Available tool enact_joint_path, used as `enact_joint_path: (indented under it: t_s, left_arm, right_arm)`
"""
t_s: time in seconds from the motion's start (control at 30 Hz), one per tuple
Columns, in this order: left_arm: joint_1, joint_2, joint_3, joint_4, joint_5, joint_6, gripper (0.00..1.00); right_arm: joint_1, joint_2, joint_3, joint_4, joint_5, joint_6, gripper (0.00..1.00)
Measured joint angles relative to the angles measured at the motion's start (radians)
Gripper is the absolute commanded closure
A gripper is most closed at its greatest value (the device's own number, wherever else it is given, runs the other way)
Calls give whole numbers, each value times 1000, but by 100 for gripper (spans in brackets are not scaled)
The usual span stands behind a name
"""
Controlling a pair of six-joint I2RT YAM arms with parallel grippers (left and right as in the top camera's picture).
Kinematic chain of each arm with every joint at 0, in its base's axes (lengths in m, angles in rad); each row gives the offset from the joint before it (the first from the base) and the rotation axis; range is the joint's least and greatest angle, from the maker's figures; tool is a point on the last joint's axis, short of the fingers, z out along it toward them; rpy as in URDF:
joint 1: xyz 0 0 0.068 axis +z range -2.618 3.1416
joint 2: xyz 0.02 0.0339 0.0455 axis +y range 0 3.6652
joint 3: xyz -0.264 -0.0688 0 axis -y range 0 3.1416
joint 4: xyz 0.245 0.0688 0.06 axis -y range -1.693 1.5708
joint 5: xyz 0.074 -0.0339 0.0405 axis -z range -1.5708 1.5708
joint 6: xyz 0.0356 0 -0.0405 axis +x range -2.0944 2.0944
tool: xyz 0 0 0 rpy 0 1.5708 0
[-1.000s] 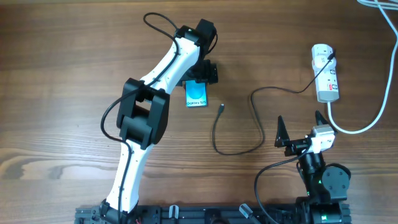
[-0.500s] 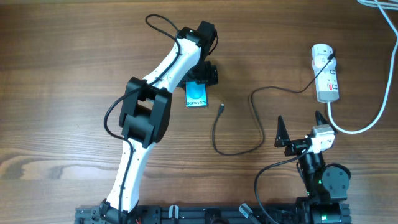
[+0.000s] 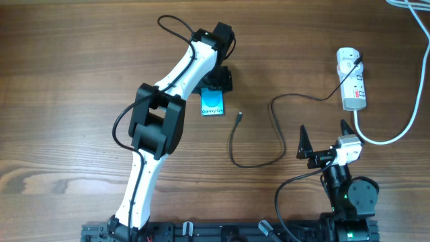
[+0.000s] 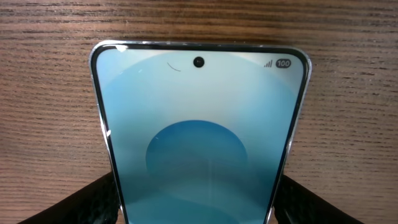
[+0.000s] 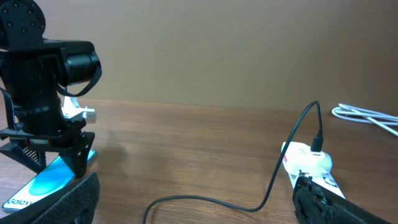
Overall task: Plug charger to phone and switch on socket
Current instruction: 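Lower the left gripper and grasp the phone's top edge, then lift the phone upright with the left gripper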
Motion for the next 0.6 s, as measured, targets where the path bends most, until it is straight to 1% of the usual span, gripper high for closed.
enact_joint_path:
  t_s: [0.17,0.37,0.5,0.6]
  left_arm:
    - [0,0,1,-3,0,0,23]
    - [1,0,3,-14,1,0,24]
    - [3,-5,3,-35,4,0,27]
    - [6,-13,0,-52,4,0,27]
  right_arm:
    - [0,0,0,0,0,0,0]
    - [0,0,0,0,0,0,0]
    - [0,0,0,0,0,0,0]
    - [0,0,0,0,0,0,0]
